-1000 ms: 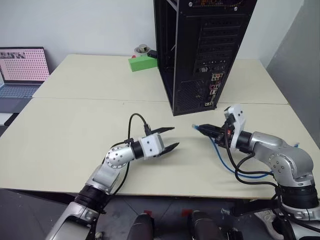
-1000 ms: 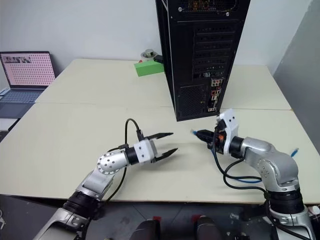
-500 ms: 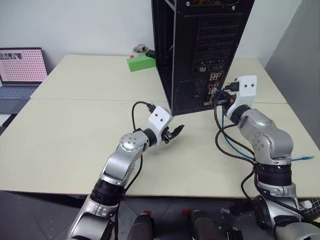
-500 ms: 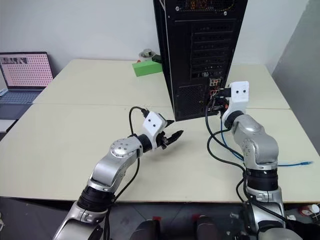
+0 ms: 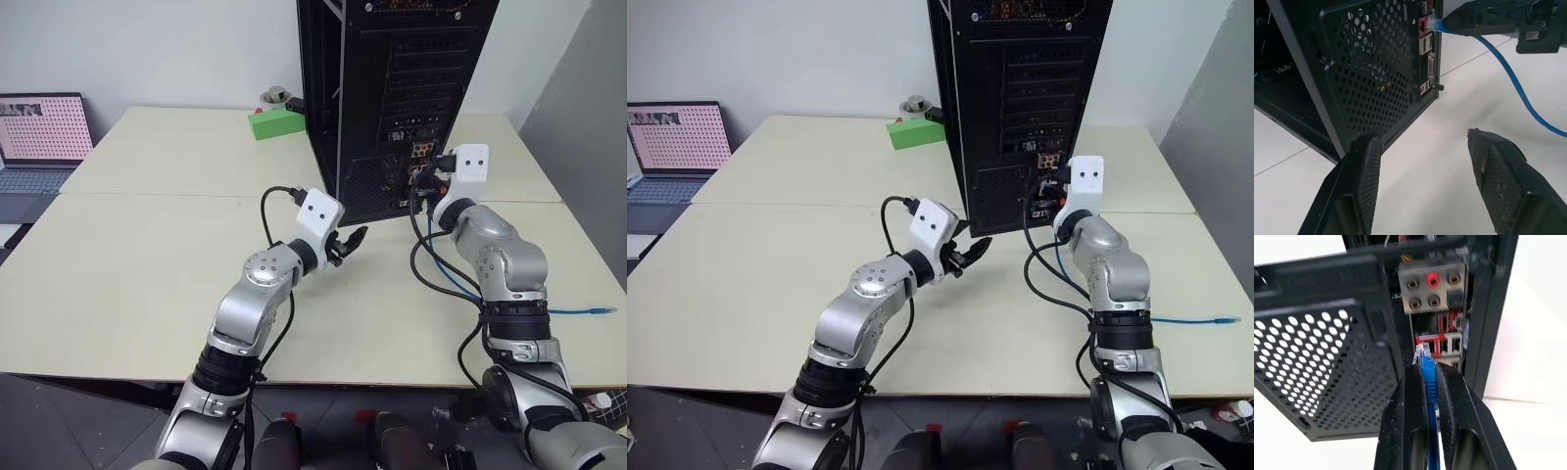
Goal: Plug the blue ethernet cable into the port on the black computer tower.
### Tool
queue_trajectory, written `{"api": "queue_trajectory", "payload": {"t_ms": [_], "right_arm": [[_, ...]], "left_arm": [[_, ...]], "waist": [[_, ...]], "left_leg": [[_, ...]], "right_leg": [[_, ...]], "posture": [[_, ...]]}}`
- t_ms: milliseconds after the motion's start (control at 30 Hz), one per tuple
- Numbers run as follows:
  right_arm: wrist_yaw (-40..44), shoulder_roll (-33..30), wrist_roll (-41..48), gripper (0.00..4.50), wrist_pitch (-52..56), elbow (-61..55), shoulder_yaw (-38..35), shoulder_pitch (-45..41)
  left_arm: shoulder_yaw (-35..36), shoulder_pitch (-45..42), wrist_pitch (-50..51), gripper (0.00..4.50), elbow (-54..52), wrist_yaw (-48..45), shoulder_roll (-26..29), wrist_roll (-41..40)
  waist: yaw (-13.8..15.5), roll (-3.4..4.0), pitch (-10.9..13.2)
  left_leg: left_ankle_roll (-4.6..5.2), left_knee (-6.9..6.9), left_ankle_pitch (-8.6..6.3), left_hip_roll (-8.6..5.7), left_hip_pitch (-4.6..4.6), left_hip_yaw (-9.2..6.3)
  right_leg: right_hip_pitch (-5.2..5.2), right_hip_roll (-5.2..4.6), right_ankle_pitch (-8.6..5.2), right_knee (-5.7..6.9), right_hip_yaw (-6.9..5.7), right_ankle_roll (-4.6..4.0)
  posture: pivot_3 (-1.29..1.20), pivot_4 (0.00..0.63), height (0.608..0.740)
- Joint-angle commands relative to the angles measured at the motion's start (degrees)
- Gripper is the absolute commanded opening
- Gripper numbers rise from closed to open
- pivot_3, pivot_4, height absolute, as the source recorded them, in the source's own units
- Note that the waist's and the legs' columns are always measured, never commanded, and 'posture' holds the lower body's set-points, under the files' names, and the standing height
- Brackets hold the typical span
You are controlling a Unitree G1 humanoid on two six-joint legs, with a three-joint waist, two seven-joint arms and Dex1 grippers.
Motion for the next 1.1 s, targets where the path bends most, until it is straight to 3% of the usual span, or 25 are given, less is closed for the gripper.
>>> {"api": "queue_trajectory", "payload": {"t_ms": [33,767,1100], "right_arm": [[0.8,-0.2,-0.5,0.01,-1.5,-0.2,0.0,-1.8],[2.4,-1.0,-3.3,0.01,-3.9,3.8,1.0,-3.9],[4.2,-1.8,-3.1,0.01,-0.8,-0.1,1.3,-2.0]], "left_arm": [[0.7,-0.6,-0.4,2.90,-2.4,0.0,-0.2,-0.7],[0.3,-0.2,-0.6,2.90,-2.3,-0.2,0.1,-0.4],[0.1,-0.1,-0.8,2.90,-2.1,-0.3,0.3,-0.3]], "waist": [[0.0,0.00,0.0],[0.0,0.00,0.0],[0.0,0.00,0.0]], "left_leg": [[0.00,0.00,0.00,0.00,0.00,0.00],[0.00,0.00,0.00,0.00,0.00,0.01],[0.00,-0.01,0.00,0.00,-0.02,0.00]], "right_leg": [[0.00,0.00,0.00,0.00,0.00,0.00],[0.00,0.00,-0.01,-0.01,0.00,0.02],[0.00,0.00,-0.01,-0.03,0.00,0.02]], "posture": [[0.00,0.150,0.740],[0.00,0.150,0.740],[0.00,0.150,0.740]]}}
